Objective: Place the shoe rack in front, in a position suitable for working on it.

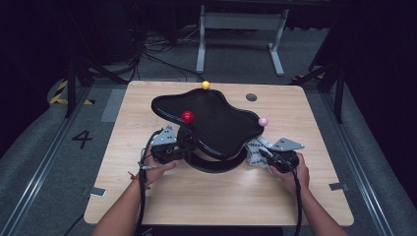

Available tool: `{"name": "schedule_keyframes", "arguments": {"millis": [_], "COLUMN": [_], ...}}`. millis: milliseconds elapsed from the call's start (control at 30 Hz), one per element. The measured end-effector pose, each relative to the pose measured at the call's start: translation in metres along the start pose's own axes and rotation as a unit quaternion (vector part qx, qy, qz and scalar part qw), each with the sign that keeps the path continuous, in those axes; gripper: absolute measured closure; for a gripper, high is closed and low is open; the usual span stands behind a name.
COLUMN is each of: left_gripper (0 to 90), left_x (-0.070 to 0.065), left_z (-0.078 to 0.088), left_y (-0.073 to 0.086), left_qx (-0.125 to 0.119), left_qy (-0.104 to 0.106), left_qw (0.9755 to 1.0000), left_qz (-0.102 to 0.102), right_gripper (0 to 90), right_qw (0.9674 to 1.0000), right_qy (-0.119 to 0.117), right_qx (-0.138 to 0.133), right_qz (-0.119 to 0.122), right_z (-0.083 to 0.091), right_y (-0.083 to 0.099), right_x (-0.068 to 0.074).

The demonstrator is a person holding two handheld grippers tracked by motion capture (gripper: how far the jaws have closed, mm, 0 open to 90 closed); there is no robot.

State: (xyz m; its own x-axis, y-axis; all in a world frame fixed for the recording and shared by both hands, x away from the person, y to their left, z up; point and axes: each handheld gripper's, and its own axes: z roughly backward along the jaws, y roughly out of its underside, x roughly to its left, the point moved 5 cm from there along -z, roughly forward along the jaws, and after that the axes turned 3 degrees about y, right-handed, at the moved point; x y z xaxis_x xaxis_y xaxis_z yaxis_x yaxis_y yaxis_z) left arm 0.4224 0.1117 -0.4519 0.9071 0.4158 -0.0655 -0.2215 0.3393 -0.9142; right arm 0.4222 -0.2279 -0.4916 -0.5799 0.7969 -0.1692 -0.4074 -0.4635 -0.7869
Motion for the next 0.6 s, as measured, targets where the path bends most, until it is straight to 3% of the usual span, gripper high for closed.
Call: {"name": "schedule_keyframes", "arguments": {"millis": [233,400,600], "left_gripper": [74.9,74.9,74.9], "left_x": [0.000,0.000,0.001], "left_z": [0.000,0.000,0.000], "left_y": [0.000,0.000,0.000], "left_qx": [0.000,-0.001,-0.003], "left_qy": [0.000,0.001,0.003], "left_qw": [1.0000,1.0000,1.0000], "left_qz": [0.000,0.002,0.003], "right_gripper": [81.3,81.5,81.6], "right_qw": [0.9986,0.9950,0.9895], "right_qy": [0.003,0.034,0.062], "right_qx": [-0.051,-0.092,-0.126], "right_qz": [-0.009,-0.019,-0.035], "right_z": [0.033,0.057,0.073], "right_y": [-0.009,-0.016,-0.026], "right_x": [-0.004,-0.012,-0.019]}}
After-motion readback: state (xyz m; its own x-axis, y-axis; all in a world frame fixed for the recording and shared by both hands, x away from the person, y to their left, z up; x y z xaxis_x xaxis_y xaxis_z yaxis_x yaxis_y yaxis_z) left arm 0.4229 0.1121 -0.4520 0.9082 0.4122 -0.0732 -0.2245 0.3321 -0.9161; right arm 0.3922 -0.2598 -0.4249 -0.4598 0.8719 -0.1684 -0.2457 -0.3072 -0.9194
